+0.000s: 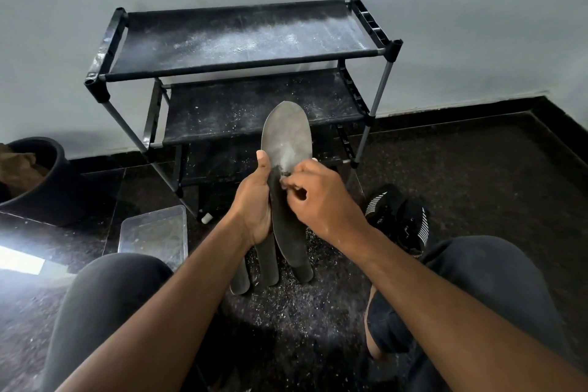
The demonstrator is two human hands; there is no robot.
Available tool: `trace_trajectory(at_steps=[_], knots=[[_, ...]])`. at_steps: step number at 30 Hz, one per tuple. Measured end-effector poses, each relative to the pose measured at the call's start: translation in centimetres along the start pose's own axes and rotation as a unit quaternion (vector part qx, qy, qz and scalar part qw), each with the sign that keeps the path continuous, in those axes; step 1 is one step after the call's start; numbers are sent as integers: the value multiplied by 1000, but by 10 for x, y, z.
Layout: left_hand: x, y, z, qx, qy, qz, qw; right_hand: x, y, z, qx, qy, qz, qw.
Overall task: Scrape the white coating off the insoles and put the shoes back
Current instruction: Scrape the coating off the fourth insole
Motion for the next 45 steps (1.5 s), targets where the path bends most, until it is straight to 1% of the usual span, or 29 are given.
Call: trace_trajectory(at_steps=[2,5,6,8,10,12,14,17,19,23,25,30,31,33,36,39,41,43,45], knots=[[1,-1,-1,-7,3,13,1000,-4,-3,5,-2,15,9,1000],[2,2,-2,-27,10,8,1000,-10,-15,19,23,52,60,997],[2,2,-2,-30,11,7,999,-10,-16,19,34,53,66,996],[2,2,-2,-20,0,7,1000,-7,-12,12,49,31,44,997],[0,0,-2,-13,-7,7,1000,0,-2,-1,40,-5,7,999],[0,0,-2,-19,-8,5,1000,3,3,-7,36,-31,-10,999],[1,0,-2,-17,-4,7,1000,-1,1,-2,43,-24,-3,999],[0,1,-2,-26,10,3,1000,-10,-10,14,45,31,47,997],[0,2,-2,-32,9,-6,999,-10,-13,17,51,39,65,996],[-2,0,-4,-22,-8,-15,1000,2,0,-6,43,-19,19,999],[-2,-1,-4,-24,-10,-13,1000,2,2,-8,32,-28,9,999],[-4,-4,-1,-25,14,-2,1000,-13,-15,18,33,42,65,996],[-5,-6,0,-24,15,0,1000,-13,-15,18,28,42,57,997],[-7,-7,2,-22,5,1,1000,-7,-8,8,9,20,10,1000],[-9,-6,5,-5,-10,-29,1000,6,1,-14,-66,-11,-63,996],[-10,-6,9,24,-6,-44,999,7,3,-18,-97,-23,-84,991],[-7,-1,9,54,-13,-61,997,1,0,-9,-72,-15,-53,996],[-8,0,9,76,-8,-53,996,-5,-5,0,-38,7,-5,999],[-10,1,9,89,-3,-56,994,-4,-5,0,-38,15,8,999]])
Point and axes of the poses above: each hand's wrist, its own x-axis away from the middle knuckle, its own y-axis out of the palm, z = x × y, the point moved 5 cm from there along -x, towards the middle knuckle, and after that the axes turned 14 degrees about x, right-handed, at the moved point
